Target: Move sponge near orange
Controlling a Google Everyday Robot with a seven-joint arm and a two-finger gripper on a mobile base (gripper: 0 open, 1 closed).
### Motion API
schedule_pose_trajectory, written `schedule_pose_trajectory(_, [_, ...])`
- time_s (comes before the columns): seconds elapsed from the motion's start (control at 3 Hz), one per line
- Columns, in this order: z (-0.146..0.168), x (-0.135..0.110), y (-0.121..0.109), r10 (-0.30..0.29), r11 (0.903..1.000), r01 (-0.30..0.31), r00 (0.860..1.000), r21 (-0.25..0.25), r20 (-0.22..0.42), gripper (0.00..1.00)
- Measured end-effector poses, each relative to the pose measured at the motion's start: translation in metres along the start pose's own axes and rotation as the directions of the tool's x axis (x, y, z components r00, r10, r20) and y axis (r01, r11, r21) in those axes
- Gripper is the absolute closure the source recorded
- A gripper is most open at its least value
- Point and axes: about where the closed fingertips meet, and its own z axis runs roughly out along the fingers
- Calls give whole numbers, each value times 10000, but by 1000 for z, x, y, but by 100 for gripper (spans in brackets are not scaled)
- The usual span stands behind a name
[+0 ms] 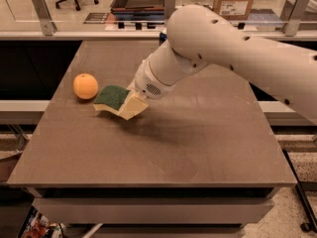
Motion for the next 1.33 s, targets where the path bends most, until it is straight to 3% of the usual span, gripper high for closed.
schedule_pose_trajectory(0.67, [1, -2, 2, -58, 10000, 58, 10000, -34, -7, 13])
schedule_pose_trajectory(1.0, [2, -3, 4, -85, 10000, 85, 10000, -50, -10, 0])
schedule_pose_trajectory(1.33, [2, -3, 4, -86, 10000, 86, 10000, -50, -10, 0])
